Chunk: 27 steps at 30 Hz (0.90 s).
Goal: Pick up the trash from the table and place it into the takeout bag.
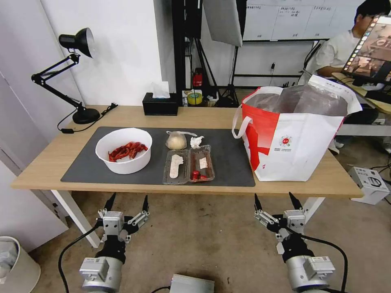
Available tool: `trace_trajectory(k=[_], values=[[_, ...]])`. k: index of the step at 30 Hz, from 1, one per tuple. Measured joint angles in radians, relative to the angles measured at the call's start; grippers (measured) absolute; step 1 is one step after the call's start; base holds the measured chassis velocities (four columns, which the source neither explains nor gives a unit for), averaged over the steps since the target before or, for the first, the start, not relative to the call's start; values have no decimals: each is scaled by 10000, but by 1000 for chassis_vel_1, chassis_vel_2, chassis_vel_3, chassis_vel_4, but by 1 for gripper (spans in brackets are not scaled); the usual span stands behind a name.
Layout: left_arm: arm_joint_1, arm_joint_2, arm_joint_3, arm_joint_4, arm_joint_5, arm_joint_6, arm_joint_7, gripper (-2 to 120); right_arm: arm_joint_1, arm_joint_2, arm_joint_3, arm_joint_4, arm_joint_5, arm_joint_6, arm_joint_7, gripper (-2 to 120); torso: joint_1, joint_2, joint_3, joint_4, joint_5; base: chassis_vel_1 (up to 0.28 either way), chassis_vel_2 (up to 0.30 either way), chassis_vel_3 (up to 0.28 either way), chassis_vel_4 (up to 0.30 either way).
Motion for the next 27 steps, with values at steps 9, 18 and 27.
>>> trace_trajectory(k=[9,18,27], values=[[0,0,0,0,0,0,0,100,0,0,0,0,0,0,0,100,0,0,0,0,0,0,0,0,0],[0,0,0,0,0,0,0,100,0,0,0,0,0,0,0,100,0,0,0,0,0,0,0,0,0],[-6,9,0,0,-24,5,-25,100,13,-20,-3,0,16,-19,1,100,0,0,0,0,0,0,0,0,0]])
